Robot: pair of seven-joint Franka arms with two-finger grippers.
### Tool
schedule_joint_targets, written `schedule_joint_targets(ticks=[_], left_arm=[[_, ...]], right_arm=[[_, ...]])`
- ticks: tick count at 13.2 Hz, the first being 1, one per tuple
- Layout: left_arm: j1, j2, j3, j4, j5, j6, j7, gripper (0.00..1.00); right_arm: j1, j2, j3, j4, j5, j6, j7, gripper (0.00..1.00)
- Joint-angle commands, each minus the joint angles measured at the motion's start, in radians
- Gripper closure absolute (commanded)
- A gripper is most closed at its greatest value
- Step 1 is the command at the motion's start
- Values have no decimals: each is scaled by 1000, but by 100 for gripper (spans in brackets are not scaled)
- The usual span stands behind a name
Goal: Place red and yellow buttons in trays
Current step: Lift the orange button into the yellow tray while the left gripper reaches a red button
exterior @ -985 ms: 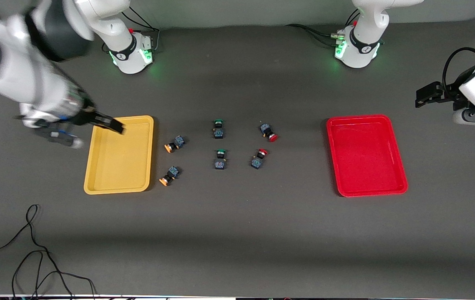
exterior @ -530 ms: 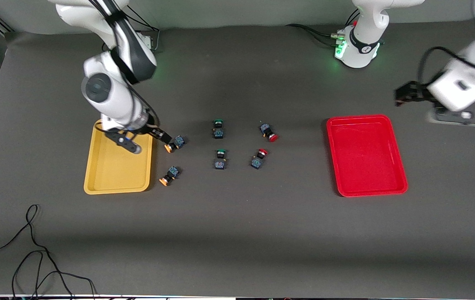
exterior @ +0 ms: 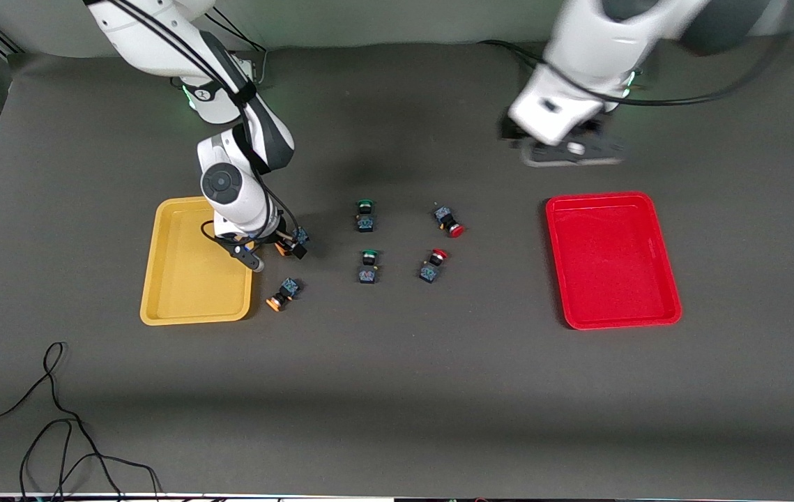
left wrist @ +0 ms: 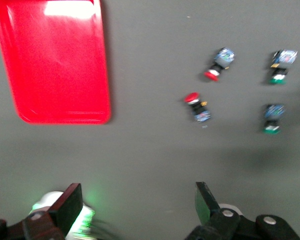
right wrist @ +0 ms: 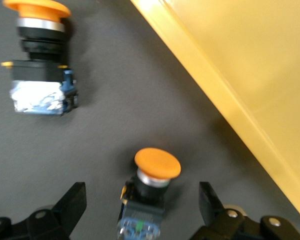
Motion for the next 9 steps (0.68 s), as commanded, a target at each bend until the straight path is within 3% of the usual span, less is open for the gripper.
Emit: schedule_joint_targets(ticks=[1, 2, 4, 6, 7, 9], left_arm=[[-109, 48, 15, -15, -9, 72, -260, 0], [-128, 46, 15, -44, -9, 104, -314, 0], [-143, 45, 13, -137, -9, 221, -380, 0], [-165, 48, 15, -254, -6, 371, -417, 0], [-165, 52, 15, -314, -5, 457, -417, 0], [-183, 94, 15, -400, 15, 586, -423, 0]], right_arm=[[10, 29, -4, -3, 14, 59, 27, 7], [10, 29, -3, -3, 14, 59, 28, 18], [8, 29, 0, -3, 16, 59, 30, 49], [8, 25, 8, -3, 80, 59, 13, 73], [8, 17, 15, -2, 100, 56, 7, 81], [7, -15, 16, 0, 102, 40, 5, 87]])
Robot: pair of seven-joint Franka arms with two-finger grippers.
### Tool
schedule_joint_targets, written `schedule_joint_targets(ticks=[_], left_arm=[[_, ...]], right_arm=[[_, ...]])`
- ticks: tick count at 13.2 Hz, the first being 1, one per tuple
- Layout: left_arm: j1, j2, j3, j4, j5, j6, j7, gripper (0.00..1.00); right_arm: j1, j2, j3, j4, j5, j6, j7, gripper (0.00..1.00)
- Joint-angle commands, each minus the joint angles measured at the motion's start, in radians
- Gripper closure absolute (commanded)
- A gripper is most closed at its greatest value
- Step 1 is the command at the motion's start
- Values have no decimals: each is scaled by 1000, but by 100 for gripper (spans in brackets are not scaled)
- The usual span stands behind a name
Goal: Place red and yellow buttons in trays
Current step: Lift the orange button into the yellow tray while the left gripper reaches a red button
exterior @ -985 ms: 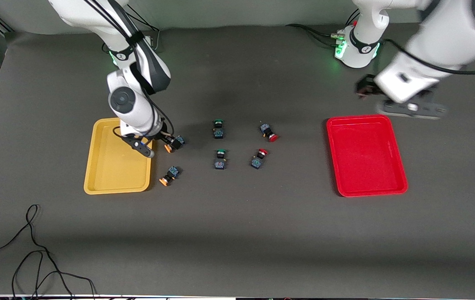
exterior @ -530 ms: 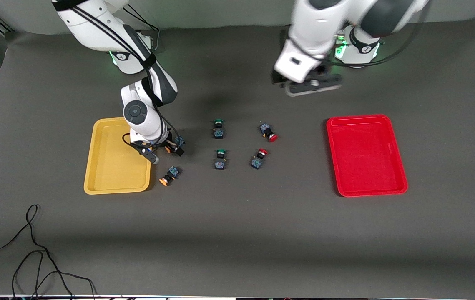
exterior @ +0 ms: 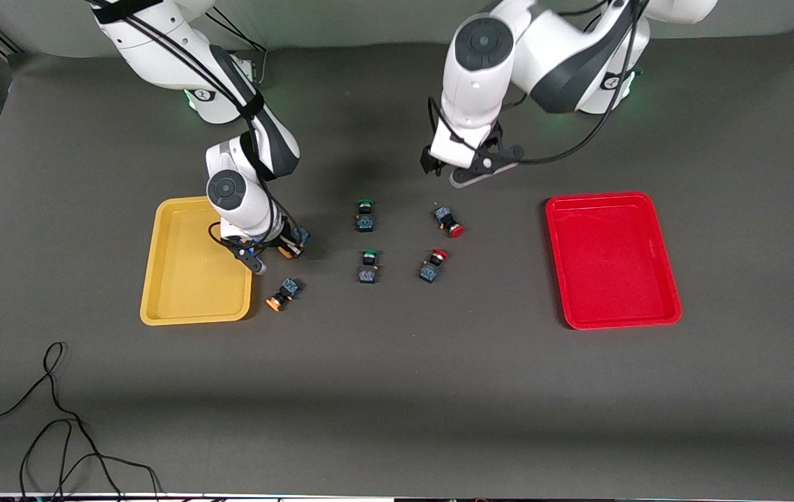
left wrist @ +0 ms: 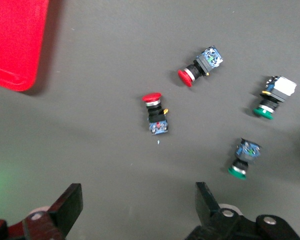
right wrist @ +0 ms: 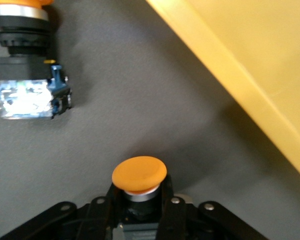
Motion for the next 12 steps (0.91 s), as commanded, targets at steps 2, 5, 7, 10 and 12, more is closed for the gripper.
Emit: schedule_joint_targets(ticks=[2, 5, 7, 10, 12], left_arm=[[-47, 91, 16, -112, 87, 195, -105, 0], [-59, 221, 16, -112, 184, 313, -182, 0], [-55, 298, 23, -110, 239, 388, -208, 0], [-56, 364, 40, -101, 289, 462, -246, 0], [-58, 398, 42, -98, 289, 490, -251, 1]], right_arm=[[-2, -120, -3, 2, 24, -104, -3, 88], [-32, -296, -71, 41, 27, -383, -115, 88], [-32, -362, -209, 36, 27, -459, -291, 88], [-31, -344, -346, -14, 27, -449, -477, 88], [-32, -305, -407, -65, 27, -384, -572, 87]])
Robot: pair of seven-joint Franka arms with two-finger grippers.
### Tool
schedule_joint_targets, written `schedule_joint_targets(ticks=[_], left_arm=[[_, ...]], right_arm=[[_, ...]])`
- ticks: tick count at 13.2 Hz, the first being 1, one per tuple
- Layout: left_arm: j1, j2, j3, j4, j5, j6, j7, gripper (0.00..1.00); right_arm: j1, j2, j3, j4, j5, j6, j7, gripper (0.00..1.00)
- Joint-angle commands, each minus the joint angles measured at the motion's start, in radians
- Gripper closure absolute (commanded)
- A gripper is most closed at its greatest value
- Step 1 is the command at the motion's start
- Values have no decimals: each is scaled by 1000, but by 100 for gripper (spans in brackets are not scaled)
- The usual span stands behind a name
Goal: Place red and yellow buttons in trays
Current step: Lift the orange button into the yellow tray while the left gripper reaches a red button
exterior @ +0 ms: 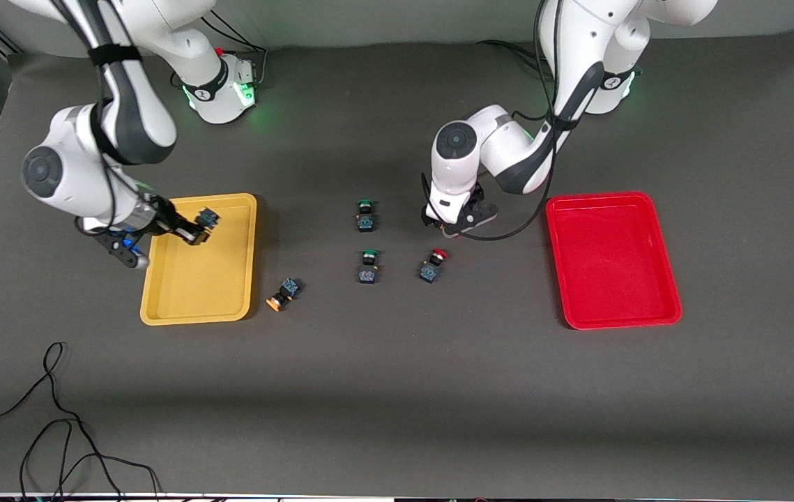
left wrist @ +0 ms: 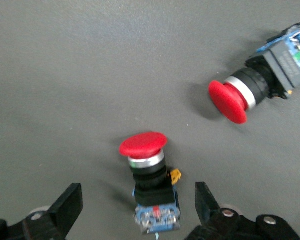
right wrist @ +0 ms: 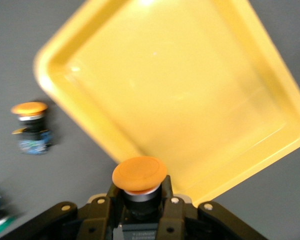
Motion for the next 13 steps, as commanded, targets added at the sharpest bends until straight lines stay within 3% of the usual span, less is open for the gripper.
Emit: schedule_joint_targets(ticks=[1, 4, 6, 7, 8, 9, 11, 13], left_arm=[[-19, 33, 13, 22, 26, 16, -45, 15], [-16, 32, 19, 31, 28, 5, -45, 72], [-13, 27, 19, 39, 26, -6, -45, 99], [-13, 21, 19, 41, 26, -7, -44, 100], [-5, 9, 19, 47, 26, -20, -36, 100], [7, -28, 18, 47, 28, -65, -21, 100], [57, -123, 10, 38, 8, -156, 109, 100], [116, -197, 9, 25, -99, -234, 337, 100]], right_arm=[[19, 64, -55, -76, 23, 122, -133, 87], [19, 131, -55, -106, 27, 221, -145, 84], [19, 153, -54, -106, 28, 238, -145, 71], [19, 159, -54, -104, 28, 239, -145, 58], [19, 166, -54, -104, 40, 241, -145, 11], [20, 165, -54, -101, 72, 238, -145, 0], [26, 142, -46, -93, 79, 226, -129, 0], [31, 114, -14, -35, 79, 223, -113, 0]])
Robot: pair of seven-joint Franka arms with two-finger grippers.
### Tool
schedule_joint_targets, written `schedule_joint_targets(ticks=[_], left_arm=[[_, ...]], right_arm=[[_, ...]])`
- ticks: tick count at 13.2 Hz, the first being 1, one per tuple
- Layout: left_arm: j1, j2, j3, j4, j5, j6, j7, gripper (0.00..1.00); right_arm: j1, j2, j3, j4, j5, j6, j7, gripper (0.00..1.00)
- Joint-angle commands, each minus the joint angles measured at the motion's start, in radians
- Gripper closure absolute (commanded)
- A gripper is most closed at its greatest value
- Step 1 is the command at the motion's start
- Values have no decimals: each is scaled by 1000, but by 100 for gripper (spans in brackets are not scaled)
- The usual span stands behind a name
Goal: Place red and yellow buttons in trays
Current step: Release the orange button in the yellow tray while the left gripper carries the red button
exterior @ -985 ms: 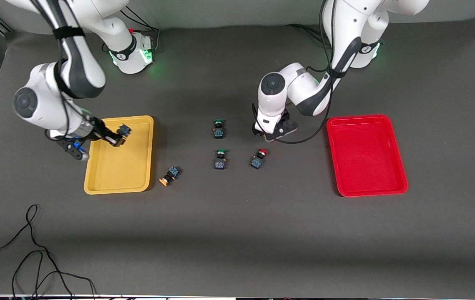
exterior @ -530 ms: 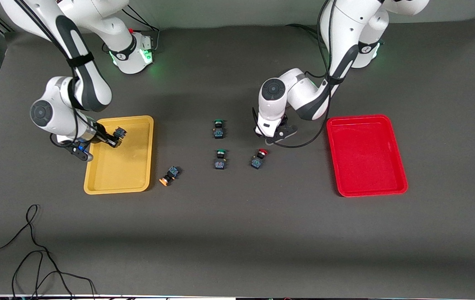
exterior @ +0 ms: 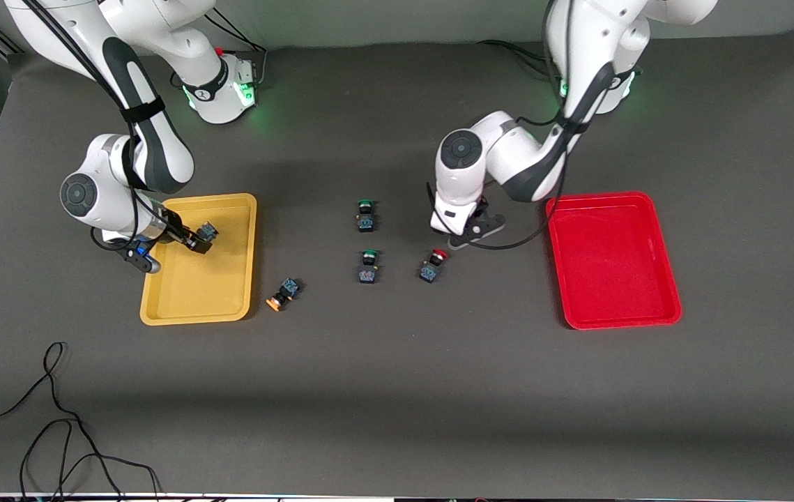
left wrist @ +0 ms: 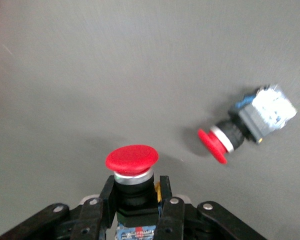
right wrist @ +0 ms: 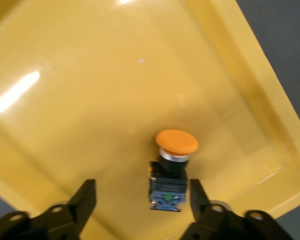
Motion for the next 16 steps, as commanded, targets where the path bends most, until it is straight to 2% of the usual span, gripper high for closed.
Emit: schedule_joint_targets(ticks=[1, 2, 4, 6, 8, 9, 11, 13, 14, 15, 16], left_arm=[[99, -145, -4, -47, -135, -128, 317, 100], [143, -176, -4, -49, -160, -182, 426, 100], [231, -201, -1, -62, -162, -252, 587, 100], [338, -231, 0, -116, -162, -260, 746, 100], [423, -227, 2, -144, -160, -248, 890, 100], [458, -210, 2, -157, -151, -218, 950, 100], [512, -153, 3, -205, -137, -68, 1007, 100], [513, -61, 5, -211, -97, 57, 1010, 100], [516, -35, 5, -211, -82, 95, 1010, 100], [515, -18, 5, -210, -80, 121, 1012, 100], [517, -15, 5, -205, -76, 122, 1013, 77]], right_arm=[[10, -27, 60, 105, 26, -11, 45, 0], [10, -9, 111, 168, 26, -11, 119, 0], [8, 87, 204, 302, 25, -11, 272, 0], [8, 202, 286, 420, 25, -9, 410, 0], [10, 305, 318, 507, 25, -5, 484, 0], [10, 336, 320, 515, 23, 5, 486, 0], [8, 380, 320, 514, 22, 37, 486, 0], [8, 425, 321, 514, 23, 78, 486, 1], [8, 436, 321, 514, 23, 92, 486, 6], [8, 437, 321, 512, 23, 92, 486, 24], [8, 437, 321, 511, 25, 92, 488, 49]])
